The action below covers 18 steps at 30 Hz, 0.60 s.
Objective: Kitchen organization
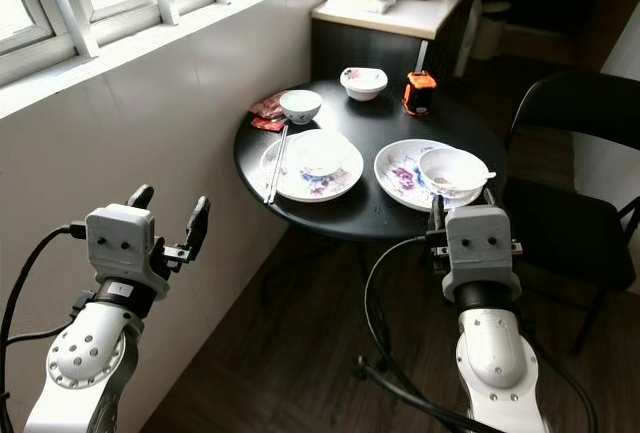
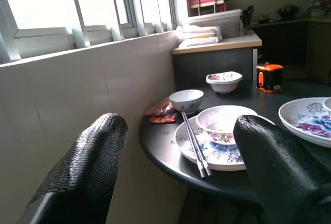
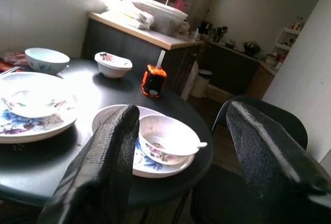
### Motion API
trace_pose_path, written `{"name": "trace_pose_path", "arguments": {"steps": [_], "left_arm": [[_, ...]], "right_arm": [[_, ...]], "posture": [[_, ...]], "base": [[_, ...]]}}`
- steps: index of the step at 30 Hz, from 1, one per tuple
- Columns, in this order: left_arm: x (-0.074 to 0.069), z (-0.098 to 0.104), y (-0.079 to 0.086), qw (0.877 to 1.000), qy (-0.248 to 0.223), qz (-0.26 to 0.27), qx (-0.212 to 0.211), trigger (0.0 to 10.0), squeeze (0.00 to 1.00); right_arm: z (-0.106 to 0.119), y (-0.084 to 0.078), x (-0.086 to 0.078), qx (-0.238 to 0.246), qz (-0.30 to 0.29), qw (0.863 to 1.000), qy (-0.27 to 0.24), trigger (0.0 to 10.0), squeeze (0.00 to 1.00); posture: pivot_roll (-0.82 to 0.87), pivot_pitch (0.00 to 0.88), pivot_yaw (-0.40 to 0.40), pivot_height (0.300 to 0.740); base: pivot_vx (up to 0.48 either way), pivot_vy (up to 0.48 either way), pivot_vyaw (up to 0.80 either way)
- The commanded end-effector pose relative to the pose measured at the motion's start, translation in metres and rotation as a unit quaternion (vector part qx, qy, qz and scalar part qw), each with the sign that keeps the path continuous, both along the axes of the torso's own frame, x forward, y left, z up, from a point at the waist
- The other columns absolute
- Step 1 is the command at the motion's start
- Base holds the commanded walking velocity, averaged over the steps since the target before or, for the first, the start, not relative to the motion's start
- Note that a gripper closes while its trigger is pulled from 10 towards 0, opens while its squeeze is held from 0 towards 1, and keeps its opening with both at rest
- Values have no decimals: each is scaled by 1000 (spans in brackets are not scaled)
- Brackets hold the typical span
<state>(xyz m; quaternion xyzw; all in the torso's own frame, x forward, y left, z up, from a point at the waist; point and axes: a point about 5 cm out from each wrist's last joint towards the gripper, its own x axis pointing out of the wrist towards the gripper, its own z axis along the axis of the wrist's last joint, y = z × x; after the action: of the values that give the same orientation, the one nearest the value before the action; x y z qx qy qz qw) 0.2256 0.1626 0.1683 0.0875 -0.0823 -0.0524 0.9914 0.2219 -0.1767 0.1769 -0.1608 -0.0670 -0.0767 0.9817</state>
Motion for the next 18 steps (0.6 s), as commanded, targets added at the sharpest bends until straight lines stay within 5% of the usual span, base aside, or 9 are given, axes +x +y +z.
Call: {"name": "trace_pose_path", "arguments": {"steps": [1, 13, 18], "left_arm": [[0, 1, 2, 1000, 1, 4, 5, 10000, 0], [1, 1, 2, 1000, 2, 4, 7, 10000, 0], [1, 1, 2, 1000, 1, 5, 5, 10000, 0]], "right_arm": [[1, 1, 0, -3, 2, 1000, -2, 10000, 0], [1, 2, 1, -2, 4, 1000, -1, 10000, 0], [1, 2, 1, -7, 3, 1000, 0, 10000, 0]], "posture": [[56, 0, -37, 740], [57, 0, -36, 740], [58, 0, -36, 740]], "base": [[0, -480, 0], [0, -452, 0], [0, -138, 0]]}}
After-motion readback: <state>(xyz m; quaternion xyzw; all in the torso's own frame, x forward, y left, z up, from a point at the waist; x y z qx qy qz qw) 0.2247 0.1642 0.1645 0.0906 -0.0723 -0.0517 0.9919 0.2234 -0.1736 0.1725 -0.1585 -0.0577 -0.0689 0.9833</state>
